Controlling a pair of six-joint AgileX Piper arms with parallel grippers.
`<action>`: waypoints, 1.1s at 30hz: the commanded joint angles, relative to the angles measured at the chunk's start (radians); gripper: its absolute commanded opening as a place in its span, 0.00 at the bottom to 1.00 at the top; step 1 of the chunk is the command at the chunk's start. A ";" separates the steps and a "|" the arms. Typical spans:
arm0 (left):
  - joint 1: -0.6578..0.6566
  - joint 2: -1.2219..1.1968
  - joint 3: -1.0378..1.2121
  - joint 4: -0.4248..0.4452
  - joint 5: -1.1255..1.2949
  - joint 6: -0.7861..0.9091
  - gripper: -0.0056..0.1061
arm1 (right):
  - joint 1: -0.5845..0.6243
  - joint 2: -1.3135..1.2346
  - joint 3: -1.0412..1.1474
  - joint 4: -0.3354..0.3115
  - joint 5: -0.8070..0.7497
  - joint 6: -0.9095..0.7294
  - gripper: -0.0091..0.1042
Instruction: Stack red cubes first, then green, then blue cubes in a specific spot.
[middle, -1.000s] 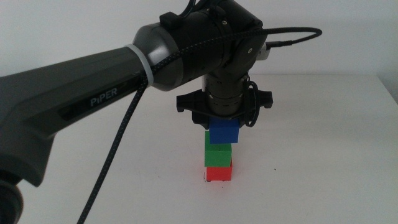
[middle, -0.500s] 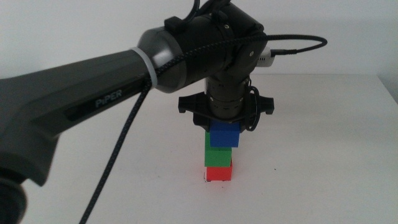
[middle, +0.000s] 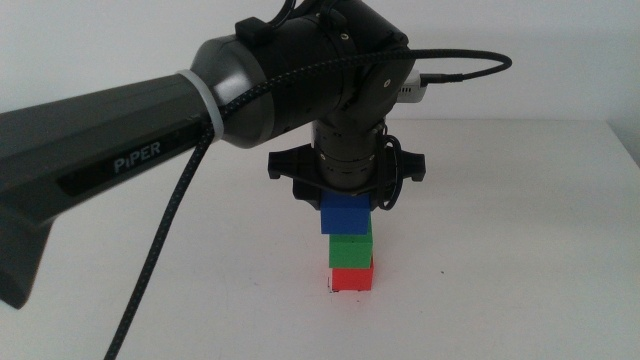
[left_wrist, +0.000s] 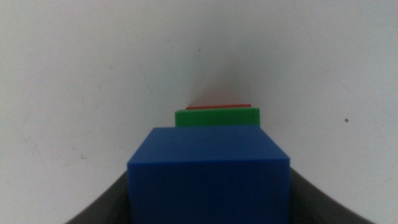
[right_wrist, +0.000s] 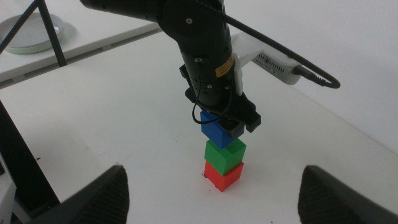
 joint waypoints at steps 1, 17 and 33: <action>0.001 0.001 0.001 0.005 -0.004 -0.032 0.03 | -0.005 0.003 0.005 -0.010 -0.009 -0.005 0.81; 0.001 0.022 0.003 -0.015 -0.045 -0.059 0.03 | -0.005 0.003 0.005 -0.010 -0.009 -0.005 0.81; 0.001 0.052 0.003 -0.025 -0.055 -0.032 0.03 | -0.005 0.003 0.005 -0.010 -0.009 -0.005 0.81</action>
